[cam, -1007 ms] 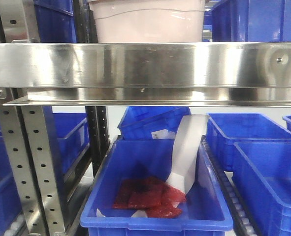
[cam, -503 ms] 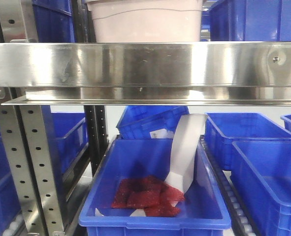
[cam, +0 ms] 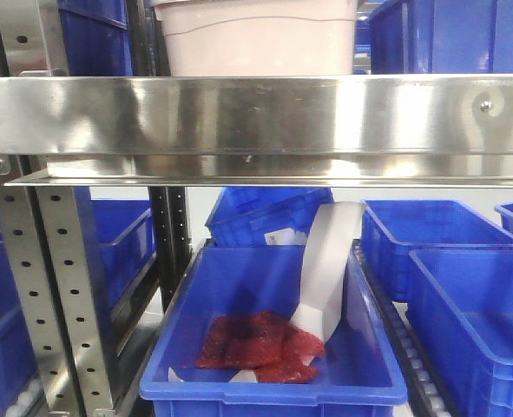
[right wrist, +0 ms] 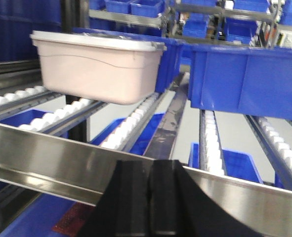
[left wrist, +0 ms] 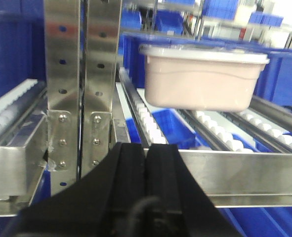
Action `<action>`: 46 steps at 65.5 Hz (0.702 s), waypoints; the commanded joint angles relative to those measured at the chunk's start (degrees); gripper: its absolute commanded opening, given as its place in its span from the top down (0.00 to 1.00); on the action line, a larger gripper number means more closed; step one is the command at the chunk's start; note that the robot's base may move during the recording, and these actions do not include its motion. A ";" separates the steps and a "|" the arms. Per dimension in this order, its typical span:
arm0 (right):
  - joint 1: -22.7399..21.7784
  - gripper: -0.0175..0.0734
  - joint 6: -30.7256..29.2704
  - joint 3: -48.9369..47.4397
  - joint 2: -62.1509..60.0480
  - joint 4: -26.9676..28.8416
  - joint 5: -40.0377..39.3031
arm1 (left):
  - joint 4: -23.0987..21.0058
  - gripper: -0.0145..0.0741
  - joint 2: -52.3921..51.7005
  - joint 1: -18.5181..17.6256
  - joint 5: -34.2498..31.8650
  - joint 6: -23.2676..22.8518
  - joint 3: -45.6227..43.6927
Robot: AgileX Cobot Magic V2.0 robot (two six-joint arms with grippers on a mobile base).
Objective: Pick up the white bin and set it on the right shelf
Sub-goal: 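Open both grippers and release the bin on the shelf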
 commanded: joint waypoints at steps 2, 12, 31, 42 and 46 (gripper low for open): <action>0.06 0.74 -0.69 -0.28 -3.83 0.90 -1.69 | -0.11 0.97 -5.24 0.00 -2.12 0.49 0.06; 0.06 0.74 -0.69 0.02 -7.45 0.90 -2.53 | -0.11 0.97 -11.17 0.00 -0.74 0.49 1.13; 0.06 0.74 -0.69 0.02 -7.60 0.90 -2.24 | -0.37 0.97 -12.15 0.00 -0.85 0.49 1.13; 0.06 0.74 -0.69 0.02 -7.60 0.90 -2.24 | -0.37 0.97 -12.15 0.00 -0.85 0.49 1.13; 0.06 0.74 -0.69 0.02 -7.60 0.90 -2.24 | -0.37 0.97 -12.15 0.00 -0.85 0.49 1.13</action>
